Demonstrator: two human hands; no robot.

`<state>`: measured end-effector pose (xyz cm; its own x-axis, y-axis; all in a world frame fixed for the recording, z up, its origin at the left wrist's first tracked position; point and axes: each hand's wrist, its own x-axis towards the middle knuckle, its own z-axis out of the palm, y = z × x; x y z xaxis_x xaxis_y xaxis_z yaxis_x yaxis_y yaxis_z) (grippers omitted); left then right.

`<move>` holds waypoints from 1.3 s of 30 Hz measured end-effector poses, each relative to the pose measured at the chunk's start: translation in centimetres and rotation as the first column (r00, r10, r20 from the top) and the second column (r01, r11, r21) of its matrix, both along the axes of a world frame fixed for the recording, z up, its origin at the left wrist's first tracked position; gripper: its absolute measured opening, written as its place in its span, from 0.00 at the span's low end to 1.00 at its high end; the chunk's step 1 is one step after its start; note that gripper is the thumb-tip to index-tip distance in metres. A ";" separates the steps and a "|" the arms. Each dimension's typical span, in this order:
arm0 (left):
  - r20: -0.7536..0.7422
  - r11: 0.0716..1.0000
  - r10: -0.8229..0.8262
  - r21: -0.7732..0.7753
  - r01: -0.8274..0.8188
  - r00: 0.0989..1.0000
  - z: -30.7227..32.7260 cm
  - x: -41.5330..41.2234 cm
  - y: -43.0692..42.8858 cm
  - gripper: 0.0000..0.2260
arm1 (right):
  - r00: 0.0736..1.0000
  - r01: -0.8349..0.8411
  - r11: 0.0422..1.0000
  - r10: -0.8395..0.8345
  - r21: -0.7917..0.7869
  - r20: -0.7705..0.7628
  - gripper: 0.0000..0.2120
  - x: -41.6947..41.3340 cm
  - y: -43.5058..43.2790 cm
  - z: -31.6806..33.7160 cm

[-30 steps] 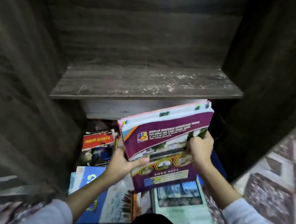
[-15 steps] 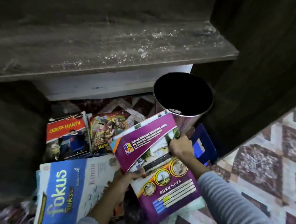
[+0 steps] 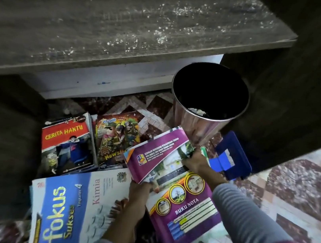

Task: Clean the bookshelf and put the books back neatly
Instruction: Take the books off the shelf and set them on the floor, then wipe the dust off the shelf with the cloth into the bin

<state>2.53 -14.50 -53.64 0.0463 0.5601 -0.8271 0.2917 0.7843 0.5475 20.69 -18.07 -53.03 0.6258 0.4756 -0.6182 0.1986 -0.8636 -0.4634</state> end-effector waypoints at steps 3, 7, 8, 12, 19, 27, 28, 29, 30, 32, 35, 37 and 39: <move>-0.023 0.997 -0.031 -0.073 0.030 0.999 0.3 0.5 0.6 0.16 | 0.999 -0.033 0.999 0.033 -0.015 -0.015 0.29 0.3 -0.1 0.1; -0.003 0.992 0.000 -0.126 0.000 1.000 2.4 1.5 1.6 0.17 | 0.990 -0.129 0.990 0.132 -0.061 0.041 0.25 -0.1 -0.6 0.9; 0.004 0.993 0.002 -0.114 -0.001 1.000 3.1 2.0 2.0 0.17 | 0.988 -0.135 0.989 0.138 -0.054 0.063 0.26 -0.3 -0.7 1.2; -0.012 0.998 -0.056 0.033 0.056 0.998 7.4 3.6 2.9 0.14 | 0.977 -0.143 0.989 0.135 0.041 0.164 0.22 -1.6 -0.7 4.6; -0.074 0.834 -0.286 0.472 0.286 0.955 17.0 5.4 3.2 0.08 | 0.944 -0.058 0.850 -0.123 0.524 0.305 0.11 -2.6 -0.8 14.5; -0.066 0.601 -0.294 0.763 0.238 0.954 27.9 5.1 1.5 0.14 | 0.866 -0.105 0.620 -0.327 0.777 0.378 0.10 -2.3 -3.9 26.5; -0.060 0.578 -0.290 0.785 0.225 0.955 29.1 5.0 1.3 0.14 | 0.855 -0.112 0.598 -0.350 0.793 0.384 0.10 -2.3 -4.2 27.9; -0.042 0.549 -0.298 0.810 0.207 0.954 30.3 4.8 1.0 0.13 | 0.845 -0.122 0.576 -0.368 0.808 0.389 0.10 -2.2 -4.7 29.1; -0.013 0.508 -0.312 0.843 0.178 0.950 31.6 4.7 0.7 0.13 | 0.836 -0.134 0.551 -0.384 0.824 0.393 0.10 -2.2 -5.2 30.6; 0.029 0.441 -0.334 0.888 0.129 0.942 34.1 4.8 0.1 0.12 | 0.824 -0.156 0.497 -0.411 0.853 0.390 0.10 -2.4 -6.2 33.1; 0.052 0.350 -0.350 0.933 0.079 0.935 37.7 5.2 -0.6 0.12 | 0.807 -0.186 0.425 -0.448 0.886 0.384 0.10 -2.4 -7.5 36.3; 0.076 0.281 -0.368 0.959 0.033 0.927 39.9 5.6 -1.3 0.11 | 0.802 -0.207 0.394 -0.456 0.896 0.386 0.09 -2.4 -8.3 38.0; 0.087 0.220 -0.383 0.975 0.000 0.920 41.7 6.0 -2.0 0.11 | 0.796 -0.231 0.372 -0.459 0.899 0.395 0.09 -2.2 -8.7 39.5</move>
<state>8.53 -16.45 -11.92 0.3677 0.8475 0.3828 0.0531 -0.4301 0.9012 18.53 -26.80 -13.51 0.7339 0.3885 0.5572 0.6171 -0.0386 -0.7859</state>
